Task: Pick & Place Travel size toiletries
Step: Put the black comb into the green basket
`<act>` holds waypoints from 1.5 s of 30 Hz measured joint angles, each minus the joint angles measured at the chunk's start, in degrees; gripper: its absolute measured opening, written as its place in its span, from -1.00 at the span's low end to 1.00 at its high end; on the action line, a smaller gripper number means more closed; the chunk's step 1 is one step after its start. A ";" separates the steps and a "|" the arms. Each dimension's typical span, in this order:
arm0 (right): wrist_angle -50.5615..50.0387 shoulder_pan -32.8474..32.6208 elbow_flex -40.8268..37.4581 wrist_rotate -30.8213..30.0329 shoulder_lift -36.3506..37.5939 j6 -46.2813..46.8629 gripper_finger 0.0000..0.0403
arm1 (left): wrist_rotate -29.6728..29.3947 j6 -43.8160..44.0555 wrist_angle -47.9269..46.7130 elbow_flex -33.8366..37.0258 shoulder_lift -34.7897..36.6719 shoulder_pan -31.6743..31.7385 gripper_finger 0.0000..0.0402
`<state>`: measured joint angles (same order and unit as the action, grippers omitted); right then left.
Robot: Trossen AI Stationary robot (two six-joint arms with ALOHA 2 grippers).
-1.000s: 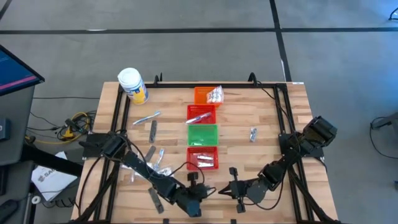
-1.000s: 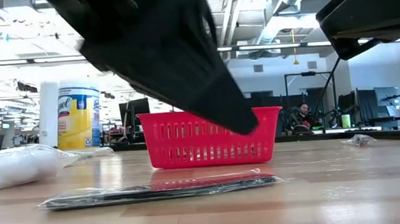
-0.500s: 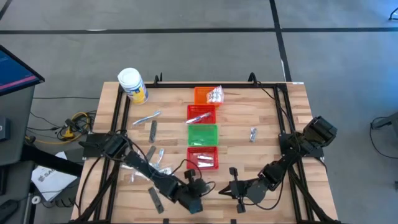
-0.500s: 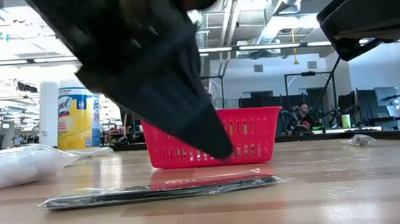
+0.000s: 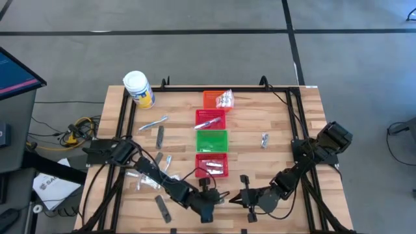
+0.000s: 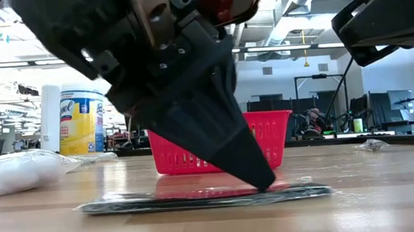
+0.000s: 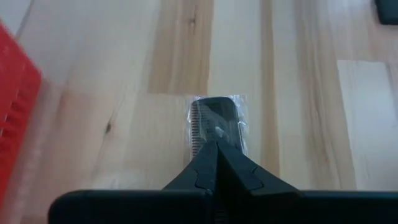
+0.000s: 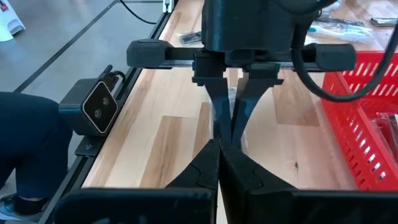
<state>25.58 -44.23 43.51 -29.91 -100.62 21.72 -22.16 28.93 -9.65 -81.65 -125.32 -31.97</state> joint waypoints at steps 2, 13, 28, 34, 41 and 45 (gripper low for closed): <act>0.02 0.00 0.00 0.00 0.00 0.01 -1.00 | -0.07 -1.57 0.68 0.00 0.00 0.09 -1.00; 0.09 0.00 0.00 -0.02 0.00 1.31 -1.00 | -6.64 1.82 2.43 -0.06 3.43 -4.36 -1.00; 9.10 -0.15 0.98 3.01 -7.41 3.26 -0.77 | -25.72 23.29 3.04 6.65 3.10 -14.57 -1.00; 10.86 -0.13 0.94 3.00 -7.39 3.88 -0.49 | -25.30 24.42 3.84 7.77 3.10 -15.00 -1.00; 9.43 1.04 0.90 2.91 -7.41 7.23 -0.25 | -23.88 25.83 3.69 7.82 3.10 -15.66 -1.00; 7.37 1.44 0.90 2.91 -7.43 9.21 -0.17 | -23.88 26.07 2.99 7.82 3.10 -15.65 -1.00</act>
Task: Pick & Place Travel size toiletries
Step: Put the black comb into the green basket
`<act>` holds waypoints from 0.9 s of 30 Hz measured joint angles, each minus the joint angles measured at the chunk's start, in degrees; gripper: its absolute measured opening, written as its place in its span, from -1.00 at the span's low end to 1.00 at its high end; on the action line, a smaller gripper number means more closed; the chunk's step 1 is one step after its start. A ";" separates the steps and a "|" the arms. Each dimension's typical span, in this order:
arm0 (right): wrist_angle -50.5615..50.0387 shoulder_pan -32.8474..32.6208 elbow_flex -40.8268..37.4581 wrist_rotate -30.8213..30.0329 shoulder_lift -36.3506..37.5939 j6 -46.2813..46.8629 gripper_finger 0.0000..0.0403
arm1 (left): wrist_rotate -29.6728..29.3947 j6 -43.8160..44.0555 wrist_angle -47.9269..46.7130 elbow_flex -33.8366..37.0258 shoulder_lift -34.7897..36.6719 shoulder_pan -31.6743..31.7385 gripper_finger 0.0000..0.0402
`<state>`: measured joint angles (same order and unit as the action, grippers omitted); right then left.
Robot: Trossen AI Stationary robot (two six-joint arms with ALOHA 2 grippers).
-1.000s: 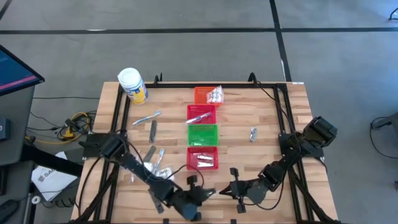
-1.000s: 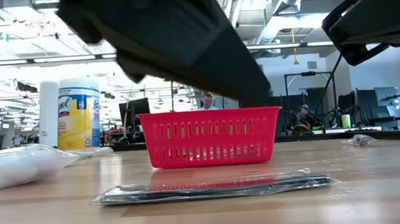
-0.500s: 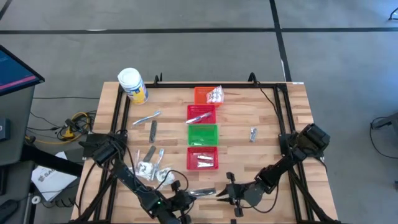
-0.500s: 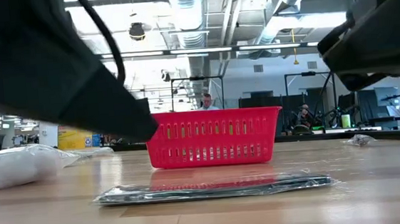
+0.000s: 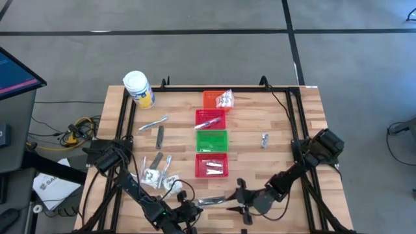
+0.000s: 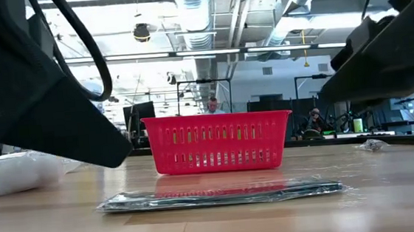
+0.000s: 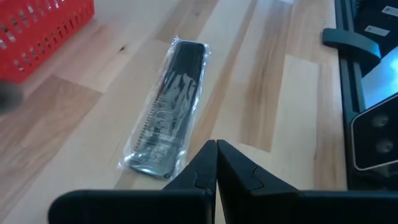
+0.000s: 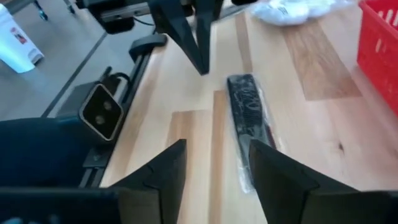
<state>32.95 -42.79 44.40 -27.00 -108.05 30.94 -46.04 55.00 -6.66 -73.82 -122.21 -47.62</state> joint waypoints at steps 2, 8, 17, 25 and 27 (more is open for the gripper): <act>-0.28 0.23 0.00 0.00 0.00 0.52 -0.15 | 0.07 0.03 -0.03 0.00 0.00 0.40 -1.00; -0.44 0.26 0.00 0.00 0.00 0.64 -0.13 | 2.66 1.17 -2.18 0.00 0.00 1.74 -1.00; -1.42 0.33 0.00 0.00 -0.02 0.49 -0.10 | 5.01 1.14 -2.43 0.00 0.00 2.28 -1.00; -1.45 0.61 0.00 0.02 -0.02 -0.89 -0.09 | 5.44 1.07 -2.49 0.00 0.00 2.28 -1.00; -1.45 0.77 0.00 0.11 -0.02 -0.89 -0.10 | 5.51 1.07 -2.51 0.00 0.00 2.28 -1.00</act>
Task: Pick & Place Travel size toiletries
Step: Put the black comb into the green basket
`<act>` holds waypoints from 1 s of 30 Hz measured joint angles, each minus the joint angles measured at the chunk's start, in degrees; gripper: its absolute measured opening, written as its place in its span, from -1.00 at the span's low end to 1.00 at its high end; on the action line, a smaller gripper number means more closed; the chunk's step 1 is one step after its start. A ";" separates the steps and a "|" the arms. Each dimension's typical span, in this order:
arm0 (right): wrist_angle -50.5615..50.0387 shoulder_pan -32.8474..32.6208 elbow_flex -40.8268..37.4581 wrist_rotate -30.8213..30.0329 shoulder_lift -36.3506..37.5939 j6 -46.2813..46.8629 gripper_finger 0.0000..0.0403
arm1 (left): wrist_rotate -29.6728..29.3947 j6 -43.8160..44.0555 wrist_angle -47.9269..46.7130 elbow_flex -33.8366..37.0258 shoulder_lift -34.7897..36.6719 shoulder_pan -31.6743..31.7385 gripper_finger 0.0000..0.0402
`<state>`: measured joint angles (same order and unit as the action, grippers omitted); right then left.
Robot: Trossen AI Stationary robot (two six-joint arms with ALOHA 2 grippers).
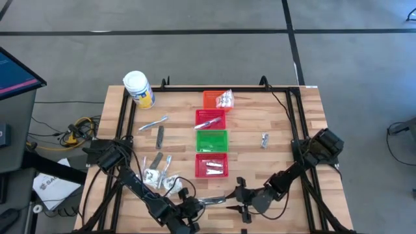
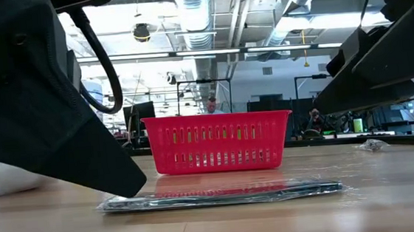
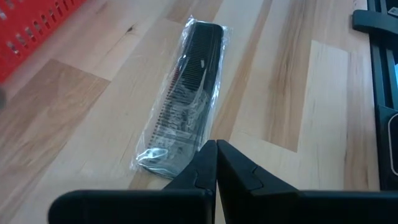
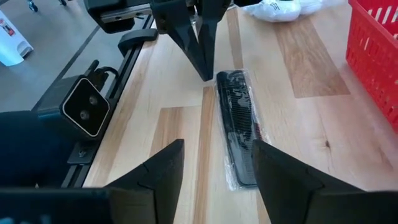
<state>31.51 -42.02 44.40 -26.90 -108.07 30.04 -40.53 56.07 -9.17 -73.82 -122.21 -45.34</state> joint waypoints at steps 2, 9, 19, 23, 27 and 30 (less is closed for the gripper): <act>0.00 0.15 0.00 1.93 0.00 0.06 -0.11 | 0.00 0.00 -0.01 0.00 0.00 0.00 -1.00; -2.13 0.51 -0.02 5.99 -0.02 0.85 -0.19 | 0.05 0.05 -0.10 0.00 0.00 -0.11 -1.00; -2.18 2.08 -0.02 5.92 -0.02 -0.04 -0.24 | 0.45 0.20 -1.48 0.00 0.00 -0.14 -1.00; -2.33 2.08 -0.02 5.90 -0.02 -0.04 -0.22 | 1.43 1.61 -2.97 0.00 0.00 -0.13 -1.00; -2.34 2.47 -0.02 5.90 -0.02 -0.04 -0.22 | 1.44 1.83 -2.97 0.00 0.00 -0.13 -1.00; -2.32 2.45 -0.02 5.90 -0.02 -0.04 -0.22 | 1.44 1.86 -3.00 0.00 0.00 -0.13 -1.00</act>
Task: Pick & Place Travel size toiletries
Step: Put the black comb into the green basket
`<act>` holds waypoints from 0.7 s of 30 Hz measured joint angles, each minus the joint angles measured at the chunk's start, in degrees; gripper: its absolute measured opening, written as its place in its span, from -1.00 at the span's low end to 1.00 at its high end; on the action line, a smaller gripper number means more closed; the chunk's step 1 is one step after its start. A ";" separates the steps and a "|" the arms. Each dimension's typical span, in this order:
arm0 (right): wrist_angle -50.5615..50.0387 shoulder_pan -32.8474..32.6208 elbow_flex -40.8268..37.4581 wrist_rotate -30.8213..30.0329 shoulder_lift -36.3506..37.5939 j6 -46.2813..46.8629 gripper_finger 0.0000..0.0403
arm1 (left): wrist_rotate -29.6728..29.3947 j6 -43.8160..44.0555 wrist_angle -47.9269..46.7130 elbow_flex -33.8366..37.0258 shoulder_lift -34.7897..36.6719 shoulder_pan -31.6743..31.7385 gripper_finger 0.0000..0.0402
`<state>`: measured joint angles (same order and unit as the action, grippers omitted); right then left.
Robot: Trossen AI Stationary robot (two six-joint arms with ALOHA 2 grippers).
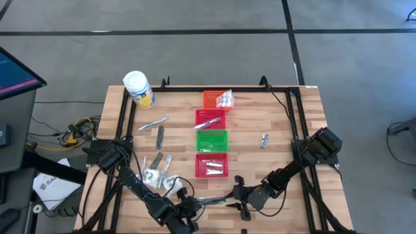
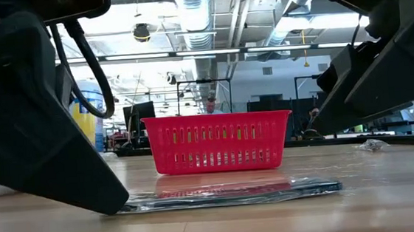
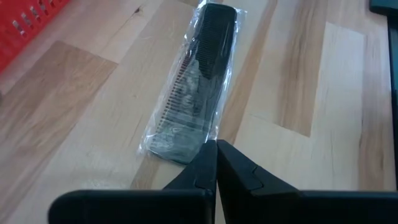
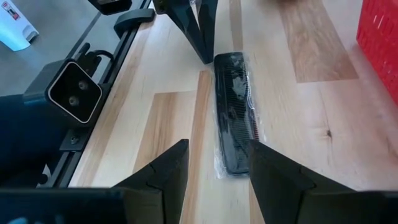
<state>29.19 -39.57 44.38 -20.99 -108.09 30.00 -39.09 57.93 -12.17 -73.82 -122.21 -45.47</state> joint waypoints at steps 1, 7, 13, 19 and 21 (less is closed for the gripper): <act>-0.02 0.00 0.00 0.00 0.00 0.00 -0.22 | 0.03 0.00 -0.06 0.00 0.00 0.00 -1.00; 0.12 0.35 0.00 0.00 0.00 0.87 -0.15 | 1.84 0.02 -0.96 -0.05 0.00 0.22 -1.00; -0.04 0.91 0.00 -0.02 0.00 2.90 0.00 | 2.58 0.87 -1.53 -0.15 -0.21 0.35 -1.00; -0.28 1.68 0.00 -0.02 0.00 5.95 0.11 | 2.58 0.76 -1.86 -0.15 -0.28 0.35 -1.00; -0.26 1.88 0.00 0.00 0.00 6.96 0.13 | 2.64 0.70 -1.97 -0.15 -0.31 0.35 -1.00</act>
<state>28.93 -37.69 44.38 -20.99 -108.09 36.95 -36.45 58.64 -14.13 -73.97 -122.52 -45.12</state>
